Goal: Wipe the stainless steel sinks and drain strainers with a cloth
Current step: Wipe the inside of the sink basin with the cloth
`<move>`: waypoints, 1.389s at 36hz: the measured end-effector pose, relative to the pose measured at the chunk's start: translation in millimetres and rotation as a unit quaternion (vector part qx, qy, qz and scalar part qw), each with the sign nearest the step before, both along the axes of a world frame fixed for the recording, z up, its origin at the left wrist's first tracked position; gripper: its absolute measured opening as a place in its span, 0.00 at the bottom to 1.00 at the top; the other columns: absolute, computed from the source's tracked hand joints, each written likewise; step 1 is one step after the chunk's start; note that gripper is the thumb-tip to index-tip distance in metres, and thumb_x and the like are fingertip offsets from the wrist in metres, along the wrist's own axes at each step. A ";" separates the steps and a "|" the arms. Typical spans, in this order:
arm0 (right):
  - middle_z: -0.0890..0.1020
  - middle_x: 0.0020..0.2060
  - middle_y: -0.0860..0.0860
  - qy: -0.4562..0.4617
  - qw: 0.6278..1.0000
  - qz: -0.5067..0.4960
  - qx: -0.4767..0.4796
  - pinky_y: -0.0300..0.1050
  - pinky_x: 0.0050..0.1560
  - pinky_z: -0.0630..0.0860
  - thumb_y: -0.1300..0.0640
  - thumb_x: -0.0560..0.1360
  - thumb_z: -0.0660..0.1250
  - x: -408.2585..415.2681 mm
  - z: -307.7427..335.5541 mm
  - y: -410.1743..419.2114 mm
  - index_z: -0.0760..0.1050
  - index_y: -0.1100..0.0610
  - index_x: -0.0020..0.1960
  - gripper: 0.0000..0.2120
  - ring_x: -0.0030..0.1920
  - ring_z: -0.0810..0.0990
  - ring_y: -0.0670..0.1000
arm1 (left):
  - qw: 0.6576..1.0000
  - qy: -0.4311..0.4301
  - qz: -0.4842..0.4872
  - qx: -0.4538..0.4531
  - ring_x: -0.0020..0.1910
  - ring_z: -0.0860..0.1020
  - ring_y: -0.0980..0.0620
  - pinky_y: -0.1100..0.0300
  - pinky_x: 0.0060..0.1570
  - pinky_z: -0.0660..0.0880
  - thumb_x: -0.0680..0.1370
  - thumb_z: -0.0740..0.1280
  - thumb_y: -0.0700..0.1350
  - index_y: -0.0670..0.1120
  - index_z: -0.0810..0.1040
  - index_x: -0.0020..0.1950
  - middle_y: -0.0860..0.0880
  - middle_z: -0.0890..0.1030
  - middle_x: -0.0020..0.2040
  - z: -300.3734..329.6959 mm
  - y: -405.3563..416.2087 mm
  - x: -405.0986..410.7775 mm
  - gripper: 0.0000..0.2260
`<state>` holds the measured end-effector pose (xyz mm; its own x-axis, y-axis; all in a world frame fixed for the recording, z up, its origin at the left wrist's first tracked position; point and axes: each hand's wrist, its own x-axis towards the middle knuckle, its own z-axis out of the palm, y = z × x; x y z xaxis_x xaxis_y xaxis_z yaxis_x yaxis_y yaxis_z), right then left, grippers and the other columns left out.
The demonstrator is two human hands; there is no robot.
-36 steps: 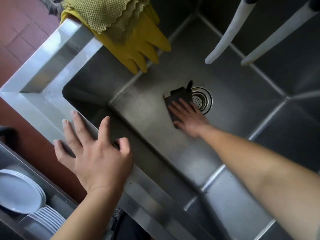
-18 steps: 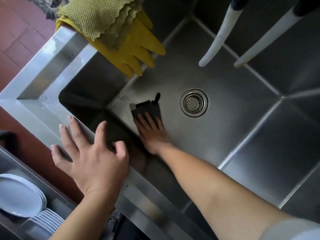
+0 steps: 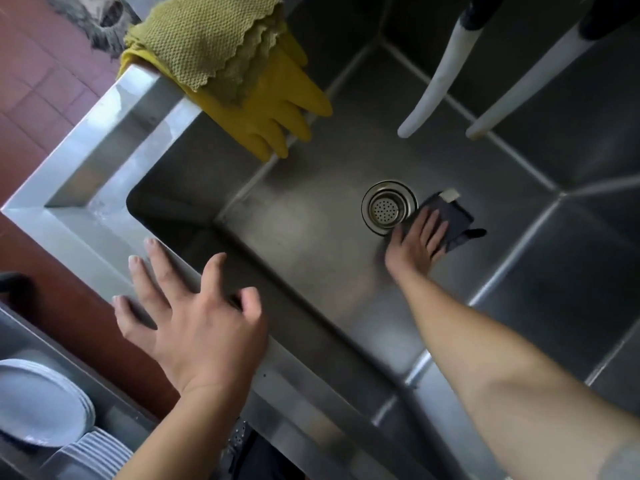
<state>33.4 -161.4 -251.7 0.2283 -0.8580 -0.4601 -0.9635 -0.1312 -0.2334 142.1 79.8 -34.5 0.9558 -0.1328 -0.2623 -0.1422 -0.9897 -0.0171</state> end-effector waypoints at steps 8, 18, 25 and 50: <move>0.43 0.81 0.49 -0.048 0.991 0.112 0.046 0.61 0.76 0.39 0.45 0.82 0.50 110.7 -12.3 -52.3 0.43 0.52 0.81 0.32 0.80 0.38 0.55 | 1.000 -0.024 -0.006 -0.009 0.79 0.48 0.43 0.37 0.73 0.48 0.69 0.60 0.55 0.58 0.77 0.64 0.41 0.53 0.80 -1.9 1.1 -1.8 0.23; 0.41 0.81 0.47 -0.024 0.837 0.538 0.094 0.60 0.76 0.37 0.45 0.81 0.52 67.0 -1.8 109.9 0.39 0.49 0.81 0.34 0.80 0.36 0.53 | 1.000 -0.017 -0.008 -0.003 0.80 0.45 0.44 0.37 0.74 0.46 0.71 0.58 0.57 0.59 0.76 0.63 0.42 0.50 0.81 -2.1 1.2 -1.1 0.22; 0.40 0.80 0.43 -0.029 0.804 0.579 0.132 0.52 0.74 0.31 0.44 0.83 0.51 33.5 5.1 108.0 0.39 0.45 0.81 0.32 0.74 0.28 0.46 | 1.000 -0.020 -0.009 -0.012 0.80 0.47 0.43 0.37 0.74 0.46 0.70 0.59 0.56 0.58 0.77 0.61 0.42 0.52 0.81 1.0 -1.4 -1.6 0.21; 0.48 0.81 0.47 -0.021 0.786 0.609 0.100 0.62 0.77 0.48 0.49 0.79 0.59 181.9 27.2 135.2 0.45 0.46 0.81 0.35 0.80 0.43 0.56 | 0.998 -0.041 -0.006 -0.038 0.80 0.48 0.43 0.38 0.74 0.45 0.70 0.65 0.53 0.57 0.77 0.56 0.42 0.53 0.81 -6.9 0.3 -1.9 0.15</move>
<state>215.3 -26.2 -224.5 0.8436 0.0984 -0.5278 -0.1418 -0.9073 -0.3958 140.2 80.0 -41.4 0.9720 -0.1608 -0.1711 -0.1552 -0.9868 0.0461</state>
